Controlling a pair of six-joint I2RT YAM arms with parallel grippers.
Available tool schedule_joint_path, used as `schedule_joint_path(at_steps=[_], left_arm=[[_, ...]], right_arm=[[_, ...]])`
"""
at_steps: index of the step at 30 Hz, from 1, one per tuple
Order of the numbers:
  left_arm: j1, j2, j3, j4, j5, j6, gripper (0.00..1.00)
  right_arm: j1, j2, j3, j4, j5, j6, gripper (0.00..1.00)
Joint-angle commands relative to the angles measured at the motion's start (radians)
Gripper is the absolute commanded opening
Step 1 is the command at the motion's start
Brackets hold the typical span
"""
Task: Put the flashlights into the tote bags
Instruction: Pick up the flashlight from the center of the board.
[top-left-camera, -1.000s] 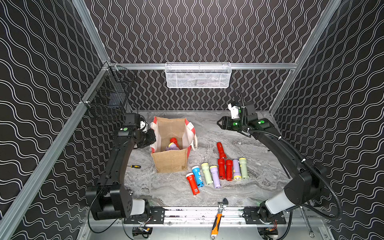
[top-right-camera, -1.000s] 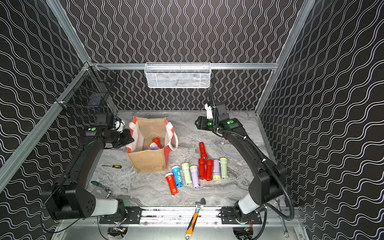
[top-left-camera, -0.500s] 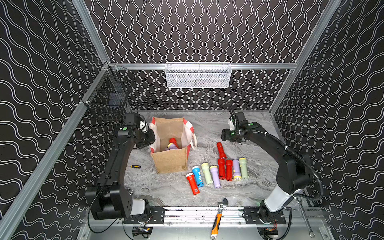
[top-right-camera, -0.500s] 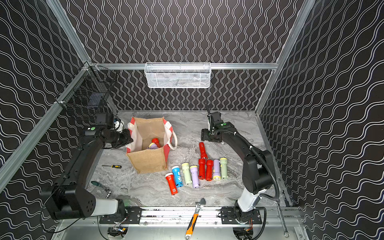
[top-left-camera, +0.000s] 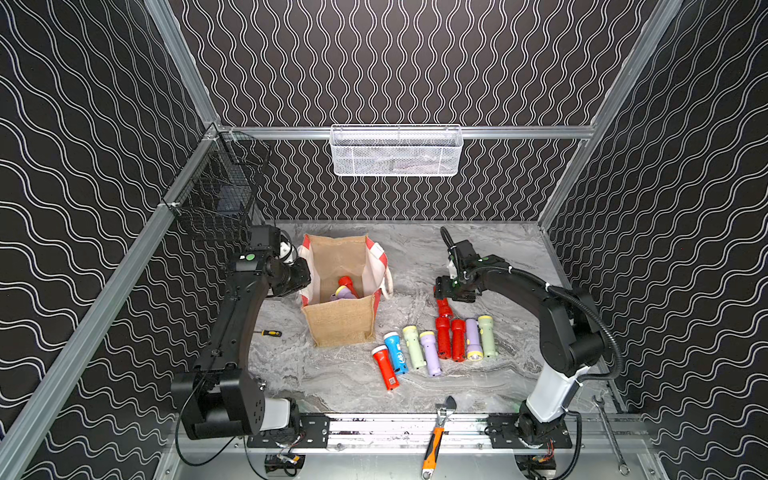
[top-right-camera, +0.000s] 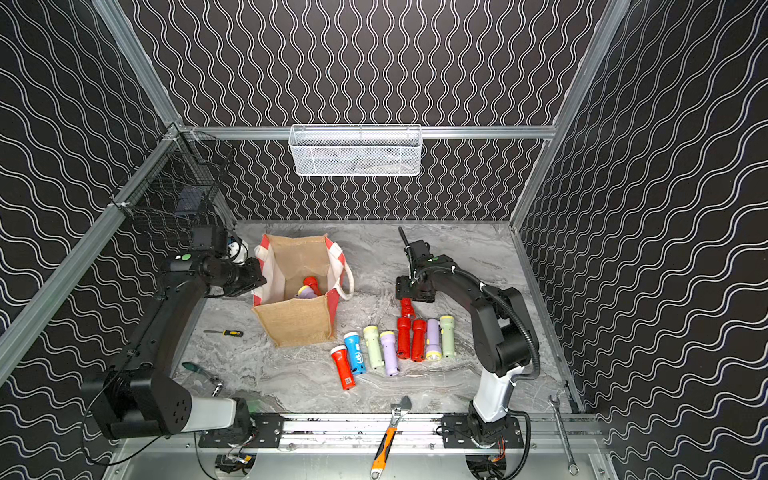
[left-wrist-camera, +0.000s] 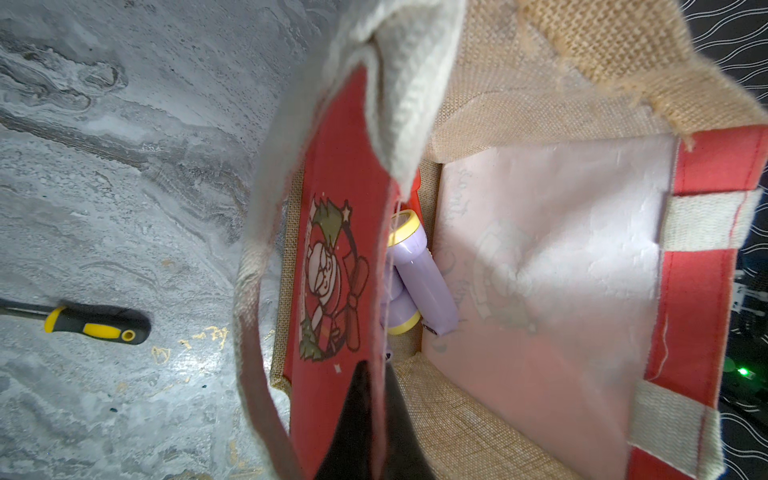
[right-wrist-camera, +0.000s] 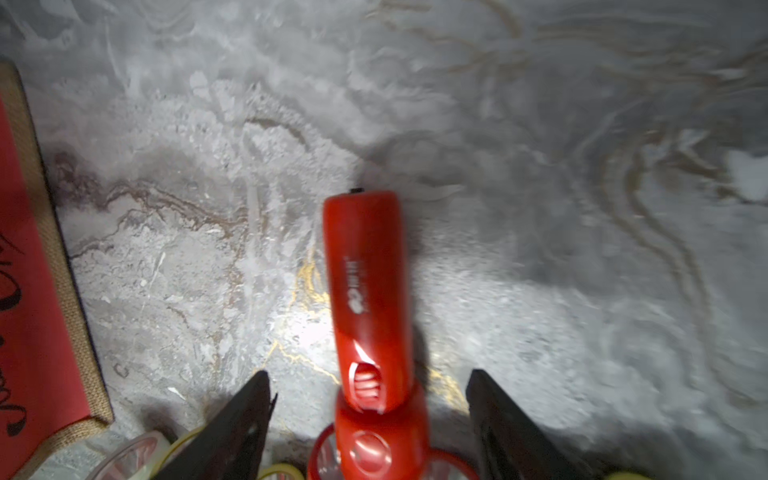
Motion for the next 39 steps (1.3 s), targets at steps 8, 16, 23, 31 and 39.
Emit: schedule_joint_path(at_steps=[8,16,23,31,39], left_arm=[[-0.001,-0.005,-0.005,0.021,0.003,0.016,0.00],[-0.001,0.004,0.001,0.020,0.006,0.016,0.01],[0.000,0.004,-0.001,0.025,0.006,0.017,0.00],[-0.001,-0.002,-0.004,0.028,0.009,0.020,0.01],[-0.001,-0.011,-0.020,0.058,0.038,0.008,0.01]], right_arm=[[0.004,0.061,0.025,-0.019,0.127,0.010,0.74],[0.049,0.121,0.048,-0.005,0.099,-0.009,0.71],[0.070,0.176,0.083,-0.041,0.156,-0.032,0.64],[0.070,0.188,0.069,-0.066,0.231,-0.038,0.54],[0.070,0.171,0.108,-0.098,0.257,-0.033,0.33]])
